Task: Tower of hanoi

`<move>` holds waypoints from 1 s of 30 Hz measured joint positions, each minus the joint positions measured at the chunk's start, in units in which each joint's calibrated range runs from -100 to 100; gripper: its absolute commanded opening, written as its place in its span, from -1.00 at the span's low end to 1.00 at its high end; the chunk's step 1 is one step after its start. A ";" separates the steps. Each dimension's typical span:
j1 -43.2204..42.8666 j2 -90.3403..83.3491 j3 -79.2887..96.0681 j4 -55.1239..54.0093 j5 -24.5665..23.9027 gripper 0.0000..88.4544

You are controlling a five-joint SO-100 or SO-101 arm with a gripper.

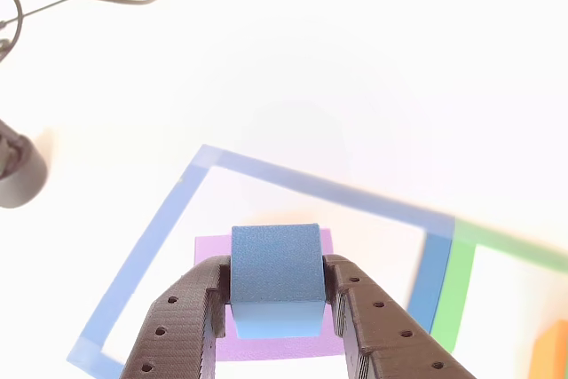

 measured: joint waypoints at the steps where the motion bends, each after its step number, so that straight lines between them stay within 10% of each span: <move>1: 0.00 1.18 -0.09 -1.20 0.00 -0.93; 20: 0.00 14.27 -4.70 -11.48 0.39 -0.92; 30: 1.39 16.88 -6.18 -12.52 0.39 -0.57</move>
